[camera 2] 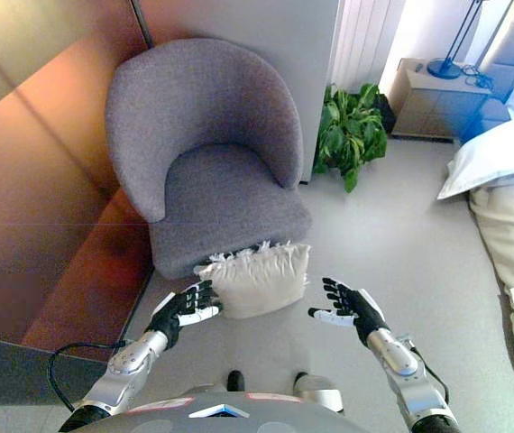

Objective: Pick up the pillow and put it on the sofa.

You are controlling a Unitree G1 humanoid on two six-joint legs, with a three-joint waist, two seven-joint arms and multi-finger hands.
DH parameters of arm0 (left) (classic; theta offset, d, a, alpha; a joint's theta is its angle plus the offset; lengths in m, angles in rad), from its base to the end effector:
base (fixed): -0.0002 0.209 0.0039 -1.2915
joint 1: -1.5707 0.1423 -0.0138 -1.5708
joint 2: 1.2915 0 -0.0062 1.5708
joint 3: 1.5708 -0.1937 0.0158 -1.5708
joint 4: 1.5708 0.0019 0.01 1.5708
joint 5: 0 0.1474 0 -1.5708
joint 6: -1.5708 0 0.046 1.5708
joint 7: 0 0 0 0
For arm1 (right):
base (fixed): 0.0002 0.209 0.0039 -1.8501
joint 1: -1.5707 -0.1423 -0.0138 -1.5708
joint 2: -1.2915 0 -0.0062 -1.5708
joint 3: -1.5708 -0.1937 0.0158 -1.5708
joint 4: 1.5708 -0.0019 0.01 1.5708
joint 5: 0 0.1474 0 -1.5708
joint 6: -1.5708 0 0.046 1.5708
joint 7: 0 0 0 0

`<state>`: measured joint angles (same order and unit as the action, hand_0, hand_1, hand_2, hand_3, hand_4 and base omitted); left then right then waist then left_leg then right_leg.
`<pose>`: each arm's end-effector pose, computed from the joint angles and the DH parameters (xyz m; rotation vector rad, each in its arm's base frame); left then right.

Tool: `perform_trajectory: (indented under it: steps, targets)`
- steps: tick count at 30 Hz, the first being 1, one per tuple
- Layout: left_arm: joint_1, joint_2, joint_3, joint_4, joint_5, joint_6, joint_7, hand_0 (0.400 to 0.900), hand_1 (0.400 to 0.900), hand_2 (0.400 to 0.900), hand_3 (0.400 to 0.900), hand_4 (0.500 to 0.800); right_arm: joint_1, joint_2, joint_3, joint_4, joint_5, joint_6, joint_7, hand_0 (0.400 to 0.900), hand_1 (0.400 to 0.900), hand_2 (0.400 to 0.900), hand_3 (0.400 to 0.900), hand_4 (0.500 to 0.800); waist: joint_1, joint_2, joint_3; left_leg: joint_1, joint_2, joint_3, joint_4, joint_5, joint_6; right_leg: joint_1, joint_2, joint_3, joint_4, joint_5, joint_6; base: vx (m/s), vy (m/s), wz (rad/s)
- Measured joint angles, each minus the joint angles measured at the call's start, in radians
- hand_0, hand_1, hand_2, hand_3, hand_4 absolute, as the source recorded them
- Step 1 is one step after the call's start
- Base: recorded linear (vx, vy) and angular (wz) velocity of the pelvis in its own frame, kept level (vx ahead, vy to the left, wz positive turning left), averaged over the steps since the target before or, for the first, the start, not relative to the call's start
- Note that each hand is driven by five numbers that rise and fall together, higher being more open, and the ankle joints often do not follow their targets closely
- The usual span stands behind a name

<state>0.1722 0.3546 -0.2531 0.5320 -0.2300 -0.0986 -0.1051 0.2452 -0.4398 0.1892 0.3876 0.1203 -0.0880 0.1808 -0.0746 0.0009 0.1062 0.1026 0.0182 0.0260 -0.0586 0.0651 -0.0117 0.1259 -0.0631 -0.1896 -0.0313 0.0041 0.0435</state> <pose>0.1223 0.2168 -0.0799 0.1305 0.6579 -0.1633 0.1180 -0.2418 -0.0591 -0.2719 0.6111 0.2370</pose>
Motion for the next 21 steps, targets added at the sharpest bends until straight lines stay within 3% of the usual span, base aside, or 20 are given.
perform_trajectory:
  steps: [3, 6, 9, 13, 15, 16, 17, 18, 19, 21]
  targets:
    - [-0.016, 0.002, 0.000, 0.001, -0.001, 0.000, 0.008, 0.900, 0.900, 0.900, 0.900, 0.800, -0.031, 0.000, 0.001, 0.000, 0.000, -0.001, -0.002, 0.900, 0.900, 0.900, 0.900, 0.800, 0.003, -0.011, 0.041, -0.049, 0.005, -0.002, 0.103, -0.022, -0.031, -0.020, 0.014, 0.027, 0.020, -0.010, -0.018, -0.02, -0.159, -0.02]
    - [-0.056, 0.004, -0.004, 0.005, -0.001, 0.004, 0.008, 0.900, 0.900, 0.900, 0.900, 0.800, -0.062, -0.004, 0.000, 0.000, 0.000, -0.001, -0.009, 0.900, 0.900, 0.900, 0.900, 0.800, 0.024, -0.047, 0.105, -0.165, -0.016, -0.025, 0.340, -0.014, -0.055, -0.029, -0.015, 0.053, 0.041, -0.006, -0.048, 0.02, -0.055, -0.10]
    - [-0.070, -0.002, -0.020, 0.004, -0.003, 0.010, 0.009, 0.900, 0.900, 0.900, 0.900, 0.800, -0.075, -0.012, -0.002, 0.001, 0.000, -0.001, -0.038, 0.900, 0.900, 0.900, 0.900, 0.800, 0.047, -0.043, 0.136, -0.285, -0.021, -0.072, 0.486, -0.003, -0.077, -0.024, -0.028, 0.056, 0.039, 0.002, -0.064, 0.16, -0.003, -0.06]
    - [-0.078, -0.010, -0.029, 0.014, -0.003, 0.011, 0.017, 0.900, 0.900, 0.900, 0.900, 0.800, -0.080, -0.011, 0.001, 0.002, 0.000, -0.002, -0.054, 0.900, 0.900, 0.900, 0.900, 0.800, 0.051, -0.028, 0.137, -0.304, 0.025, -0.042, 0.276, -0.002, -0.079, -0.039, -0.046, 0.049, 0.014, 0.002, -0.065, 0.27, 0.081, -0.17]
    - [-0.090, -0.028, -0.036, 0.031, -0.003, 0.011, 0.028, 0.900, 0.900, 0.900, 0.900, 0.800, -0.081, -0.023, 0.002, 0.004, 0.000, -0.003, -0.071, 0.900, 0.900, 0.900, 0.900, 0.800, 0.052, -0.002, 0.133, -0.287, 0.053, -0.018, 0.140, -0.007, -0.094, -0.037, -0.040, 0.076, -0.019, 0.002, -0.062, 0.25, 0.083, -0.38]
    - [-0.095, -0.043, -0.037, 0.034, -0.003, 0.011, 0.033, 0.900, 0.900, 0.900, 0.900, 0.800, -0.082, -0.034, 0.003, 0.004, -0.001, -0.003, -0.078, 0.900, 0.900, 0.900, 0.900, 0.800, 0.054, 0.021, 0.122, -0.273, 0.058, -0.014, 0.093, -0.014, -0.111, -0.036, -0.031, 0.092, -0.049, 0.004, -0.049, 0.25, 0.122, -0.64]
    - [-0.097, -0.060, -0.037, 0.028, -0.004, 0.010, 0.037, 0.900, 0.900, 0.900, 0.900, 0.800, -0.087, -0.060, 0.004, -0.002, -0.002, -0.009, -0.081, 0.900, 0.900, 0.900, 0.900, 0.800, 0.065, 0.061, 0.120, -0.255, 0.094, -0.003, 0.068, -0.072, -0.132, -0.041, -0.006, 0.123, -0.062, 0.008, -0.026, 0.31, 0.158, -0.68]
    - [-0.108, -0.060, -0.034, 0.031, -0.004, 0.012, 0.045, 0.900, 0.900, 0.900, 0.900, 0.800, -0.110, -0.052, 0.006, 0.009, -0.005, 0.000, -0.089, 0.900, 0.900, 0.900, 0.900, 0.800, 0.068, 0.062, 0.128, -0.255, 0.102, 0.023, 0.058, 0.002, -0.112, -0.050, -0.005, 0.152, -0.059, 0.026, 0.007, 0.35, 0.173, -0.56]
    - [-0.110, -0.055, -0.027, 0.030, -0.005, 0.012, 0.056, 0.900, 0.900, 0.900, 0.900, 0.800, -0.122, -0.046, 0.017, 0.002, -0.008, -0.002, -0.090, 0.900, 0.900, 0.900, 0.900, 0.800, 0.096, 0.052, 0.132, -0.256, 0.105, 0.058, 0.062, 0.010, -0.102, -0.058, -0.002, 0.177, -0.028, 0.018, 0.016, 0.42, 0.194, -0.26]
    - [-0.121, -0.021, -0.026, 0.014, -0.012, 0.013, 0.071, 0.900, 0.900, 0.900, 0.900, 0.800, -0.130, -0.032, 0.041, 0.002, -0.012, -0.010, -0.087, 0.900, 0.900, 0.900, 0.900, 0.800, 0.110, 0.029, 0.126, -0.264, 0.122, 0.120, 0.101, 0.048, -0.052, -0.077, 0.005, 0.147, 0.238, -0.147, 0.035, 0.44, 0.189, -0.33]
